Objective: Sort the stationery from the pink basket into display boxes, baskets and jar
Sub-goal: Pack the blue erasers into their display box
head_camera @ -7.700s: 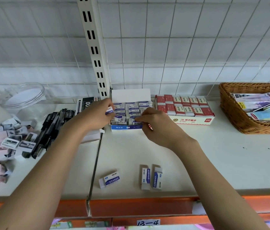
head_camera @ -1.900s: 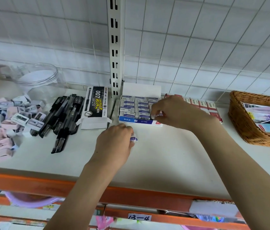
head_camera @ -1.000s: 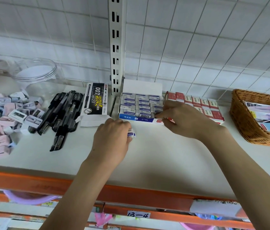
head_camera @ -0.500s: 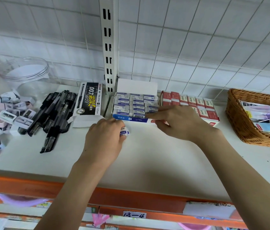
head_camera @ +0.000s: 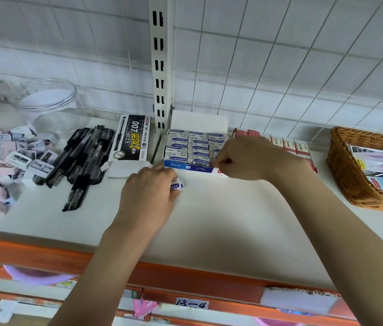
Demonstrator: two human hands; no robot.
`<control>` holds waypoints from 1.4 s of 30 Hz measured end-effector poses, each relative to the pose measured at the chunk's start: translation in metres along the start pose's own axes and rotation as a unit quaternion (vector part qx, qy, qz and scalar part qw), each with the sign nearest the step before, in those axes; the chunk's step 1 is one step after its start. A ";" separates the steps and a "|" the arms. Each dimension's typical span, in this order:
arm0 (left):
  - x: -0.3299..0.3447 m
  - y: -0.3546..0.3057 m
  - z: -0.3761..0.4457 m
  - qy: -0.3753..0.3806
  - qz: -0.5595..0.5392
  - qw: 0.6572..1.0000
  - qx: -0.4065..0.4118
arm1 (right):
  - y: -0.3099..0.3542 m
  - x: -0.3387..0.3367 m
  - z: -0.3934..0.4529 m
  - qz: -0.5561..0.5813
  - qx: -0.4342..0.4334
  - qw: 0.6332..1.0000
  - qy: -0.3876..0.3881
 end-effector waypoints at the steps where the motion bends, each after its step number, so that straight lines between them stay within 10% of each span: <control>1: -0.001 0.000 0.000 0.000 0.000 1.000 0.000 | 0.001 0.002 0.001 -0.003 0.001 1.000 0.011; 10: -0.011 -0.003 0.001 -0.015 -0.029 0.999 -0.002 | -0.005 0.015 -0.010 0.028 0.036 0.998 0.049; 17: -0.028 -0.034 0.041 -0.056 -0.164 0.984 0.039 | -0.037 -0.017 -0.039 0.105 0.104 0.982 -0.116; 29: 0.035 -0.092 0.082 0.147 -0.026 0.975 0.167 | -0.045 0.022 -0.087 0.174 0.174 0.958 -0.148; 42: 0.033 -0.074 0.092 0.166 -0.102 0.974 0.116 | -0.030 0.001 -0.071 0.157 0.120 0.952 -0.233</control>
Point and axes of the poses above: each hand's wrist, its own z-axis towards the middle knuckle, its own x-axis out of the palm, y = z × x, the point moved 9 cm from there along z, towards the middle knuckle, and after that the axes turned 15 degrees about -y, right-handed, at the moved point
